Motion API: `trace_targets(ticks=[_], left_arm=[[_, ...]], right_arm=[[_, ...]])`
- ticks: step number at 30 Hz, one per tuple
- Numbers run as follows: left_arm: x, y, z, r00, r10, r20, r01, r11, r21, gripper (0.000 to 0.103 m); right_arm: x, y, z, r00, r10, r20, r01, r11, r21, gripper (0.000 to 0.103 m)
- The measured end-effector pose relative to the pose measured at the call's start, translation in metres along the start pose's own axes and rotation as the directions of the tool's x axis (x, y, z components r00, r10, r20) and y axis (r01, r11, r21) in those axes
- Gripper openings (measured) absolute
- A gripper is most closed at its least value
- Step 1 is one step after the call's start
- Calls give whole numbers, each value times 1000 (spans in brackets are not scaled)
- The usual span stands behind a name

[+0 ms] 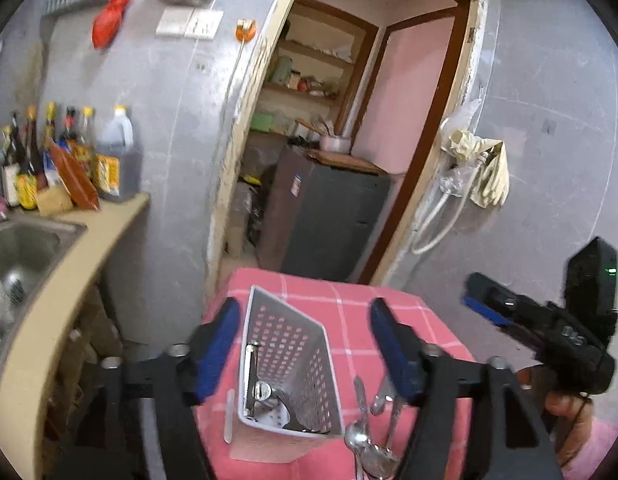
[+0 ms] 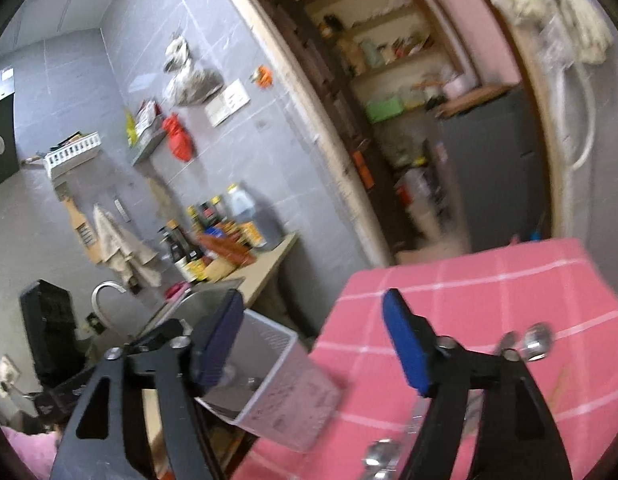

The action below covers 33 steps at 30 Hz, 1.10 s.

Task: Organize utensils
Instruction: 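Move both open tools back over the remaining cutlery, then close the left tool on a large spoon while the right grasps the wooden chopsticks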

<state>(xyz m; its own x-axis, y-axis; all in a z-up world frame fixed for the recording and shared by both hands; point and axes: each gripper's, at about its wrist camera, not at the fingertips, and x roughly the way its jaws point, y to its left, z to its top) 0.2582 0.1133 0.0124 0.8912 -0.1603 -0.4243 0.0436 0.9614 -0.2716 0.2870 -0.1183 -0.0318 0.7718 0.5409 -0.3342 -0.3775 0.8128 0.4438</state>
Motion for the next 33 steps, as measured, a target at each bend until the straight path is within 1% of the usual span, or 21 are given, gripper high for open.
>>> trace_targets(ticks=[1, 2, 4, 7, 9, 11, 16, 21, 25, 29, 31, 33], left_arm=[[-5, -9, 0, 1000, 13, 23, -14, 1000, 20, 80], [-7, -15, 1, 999, 16, 37, -17, 999, 32, 83], [-12, -31, 0, 997, 31, 66, -35, 998, 58, 95], [-16, -51, -2, 994, 52, 97, -60, 995, 83, 100], [-18, -63, -4, 992, 51, 112, -63, 993, 100, 103], [-18, -78, -7, 991, 45, 123, -61, 990, 128, 103], [-10, -110, -18, 993, 24, 120, -47, 980, 194, 103], [3, -135, -36, 997, 3, 78, -22, 968, 248, 103], [16, -152, -53, 1000, -2, 28, -5, 963, 269, 103], [30, -162, -72, 999, 9, -33, 0, 961, 276, 103], [37, -164, -80, 998, 13, -69, 6, 962, 274, 103], [45, -166, -88, 994, 19, -109, 11, 963, 270, 103]], right_arm=[[-13, -4, 2, 999, -37, 28, 37, 999, -13, 82], [-21, -5, 4, 997, -60, 46, 61, 998, -21, 87], [-41, -10, 8, 989, -115, 87, 119, 992, -43, 93], [-66, -13, 12, 971, -195, 136, 207, 975, -79, 102], [-79, -12, 16, 958, -236, 159, 254, 962, -102, 102], [-93, -15, 16, 943, -280, 180, 304, 944, -128, 102], [-123, -28, 13, 917, -346, 201, 380, 909, -173, 102], [-141, -51, 5, 909, -381, 168, 408, 895, -179, 102], [-145, -75, -2, 906, -406, 117, 421, 892, -167, 102], [-137, -100, -13, 917, -397, 40, 399, 905, -149, 102], [-131, -112, -18, 926, -378, -10, 374, 918, -135, 102], [-122, -127, -24, 938, -340, -70, 332, 937, -105, 102]])
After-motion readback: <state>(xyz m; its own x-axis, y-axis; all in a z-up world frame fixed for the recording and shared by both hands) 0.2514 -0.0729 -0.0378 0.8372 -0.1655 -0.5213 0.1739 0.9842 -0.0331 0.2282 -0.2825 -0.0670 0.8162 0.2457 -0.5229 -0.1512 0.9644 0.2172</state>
